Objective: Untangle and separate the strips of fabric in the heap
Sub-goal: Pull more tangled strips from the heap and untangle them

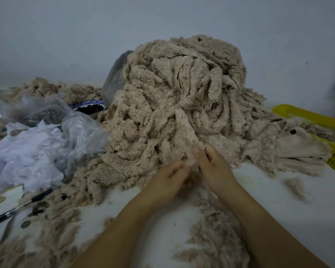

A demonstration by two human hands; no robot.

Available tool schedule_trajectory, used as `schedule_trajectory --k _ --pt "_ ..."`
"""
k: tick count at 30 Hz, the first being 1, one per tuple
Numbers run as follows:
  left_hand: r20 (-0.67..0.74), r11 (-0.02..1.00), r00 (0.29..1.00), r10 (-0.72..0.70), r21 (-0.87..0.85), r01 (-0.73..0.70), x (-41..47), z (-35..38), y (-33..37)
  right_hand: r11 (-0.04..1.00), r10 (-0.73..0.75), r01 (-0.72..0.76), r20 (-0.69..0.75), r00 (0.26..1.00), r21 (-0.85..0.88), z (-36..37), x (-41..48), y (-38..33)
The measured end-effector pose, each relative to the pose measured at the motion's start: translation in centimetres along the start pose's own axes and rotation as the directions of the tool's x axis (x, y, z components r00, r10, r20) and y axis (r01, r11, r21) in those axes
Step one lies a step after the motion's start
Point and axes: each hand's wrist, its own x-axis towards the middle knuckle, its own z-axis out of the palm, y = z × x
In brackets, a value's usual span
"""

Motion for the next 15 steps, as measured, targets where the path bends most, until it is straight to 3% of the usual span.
schedule_trajectory --k 1,3,6,8,10,13,15 --pt "-0.075 0.982 0.992 -0.100 -0.169 0.086 0.2 -0.1 0.1 0.997 -0.060 0.062 0.045 0.997 -0.047 0.1 -0.3 -0.4" --pt "-0.116 0.838 0.964 -0.238 -0.526 0.144 0.7 -0.7 0.2 0.973 -0.162 0.189 0.199 0.967 -0.128 1.0 -0.9 -0.9" --pt "-0.096 0.650 0.947 -0.307 -0.748 0.135 0.6 -1.6 0.2 0.934 -0.220 0.301 0.354 0.909 -0.195 2.4 -1.6 -0.5" --pt "-0.094 0.547 0.938 -0.333 -0.829 0.112 0.7 -1.8 0.1 0.973 -0.149 0.198 0.338 0.929 -0.116 2.3 -1.7 -0.5" --pt "-0.086 0.469 0.944 -0.319 -0.880 0.079 0.8 -1.8 0.4 1.000 -0.027 0.026 0.234 0.972 0.009 1.7 -1.5 -0.4" --pt "-0.092 0.517 0.976 -0.198 -0.855 0.024 1.1 -1.2 0.8 0.920 0.175 -0.193 0.083 0.981 0.340 1.2 -0.4 0.5" --pt "-0.082 0.502 0.980 -0.182 -0.865 0.021 1.2 -1.0 0.9 0.855 0.245 -0.232 0.033 0.969 0.464 1.2 -0.1 0.3"
